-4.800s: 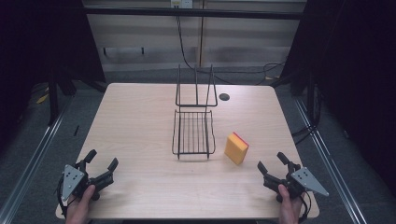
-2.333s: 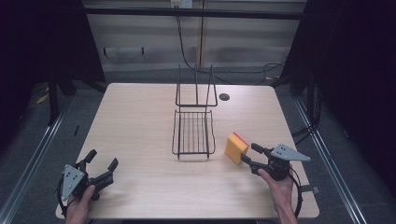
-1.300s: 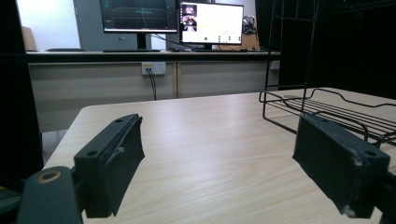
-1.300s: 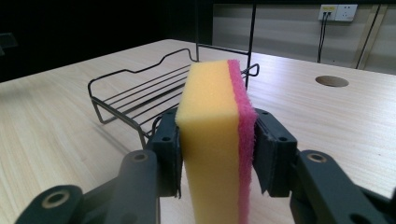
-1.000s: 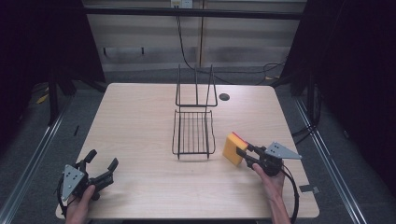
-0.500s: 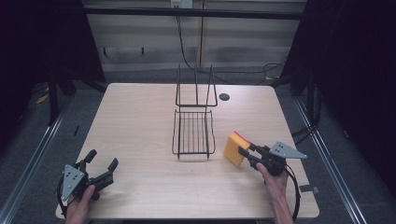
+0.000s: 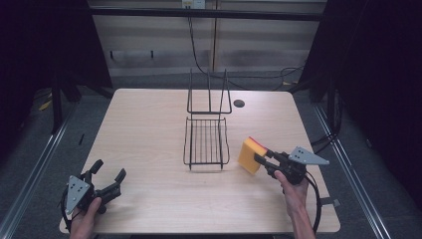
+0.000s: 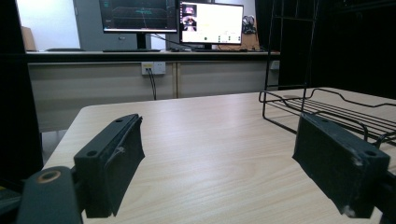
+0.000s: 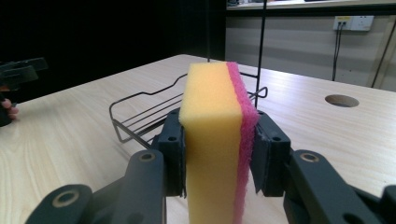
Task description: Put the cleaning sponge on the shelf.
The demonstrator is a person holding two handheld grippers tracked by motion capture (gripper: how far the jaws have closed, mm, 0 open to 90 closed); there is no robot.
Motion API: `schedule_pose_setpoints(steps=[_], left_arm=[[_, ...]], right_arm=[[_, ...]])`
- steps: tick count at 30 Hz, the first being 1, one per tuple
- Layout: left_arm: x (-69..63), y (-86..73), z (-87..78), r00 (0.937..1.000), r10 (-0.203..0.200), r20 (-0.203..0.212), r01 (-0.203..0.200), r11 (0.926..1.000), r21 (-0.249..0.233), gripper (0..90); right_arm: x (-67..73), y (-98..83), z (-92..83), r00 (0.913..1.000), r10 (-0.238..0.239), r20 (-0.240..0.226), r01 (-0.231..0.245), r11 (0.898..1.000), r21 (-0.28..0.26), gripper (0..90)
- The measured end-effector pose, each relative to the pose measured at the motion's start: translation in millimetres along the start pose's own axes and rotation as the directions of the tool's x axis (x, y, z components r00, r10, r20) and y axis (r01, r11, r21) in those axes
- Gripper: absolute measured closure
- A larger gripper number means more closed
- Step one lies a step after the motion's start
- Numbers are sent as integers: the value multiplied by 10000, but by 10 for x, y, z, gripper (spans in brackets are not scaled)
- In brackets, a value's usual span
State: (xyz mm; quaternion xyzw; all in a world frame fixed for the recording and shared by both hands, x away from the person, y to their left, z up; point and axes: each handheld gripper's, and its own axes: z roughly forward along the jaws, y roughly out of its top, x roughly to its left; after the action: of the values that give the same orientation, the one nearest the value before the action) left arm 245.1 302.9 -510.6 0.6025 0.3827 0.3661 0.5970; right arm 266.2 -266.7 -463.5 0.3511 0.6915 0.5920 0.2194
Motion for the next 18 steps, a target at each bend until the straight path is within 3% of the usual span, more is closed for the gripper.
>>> schedule_pose_setpoints(steps=[6, 13, 18], left_arm=[[1, 0, 0, 10000, 12, -5, -12, 10000, -4, 156], [0, 0, 0, 10000, 3, 1, -3, 10000, -1, 156], [0, 0, 0, 10000, -1, 0, 1, 10000, -2, 155]], right_arm=[[34, 86, 16, 9991, -270, -335, 275, 9995, 140, 614], [50, 172, 21, 9987, -228, -450, 230, 9997, 34, 614], [79, 226, 47, 9961, -221, -856, 218, 9998, -41, 614]])
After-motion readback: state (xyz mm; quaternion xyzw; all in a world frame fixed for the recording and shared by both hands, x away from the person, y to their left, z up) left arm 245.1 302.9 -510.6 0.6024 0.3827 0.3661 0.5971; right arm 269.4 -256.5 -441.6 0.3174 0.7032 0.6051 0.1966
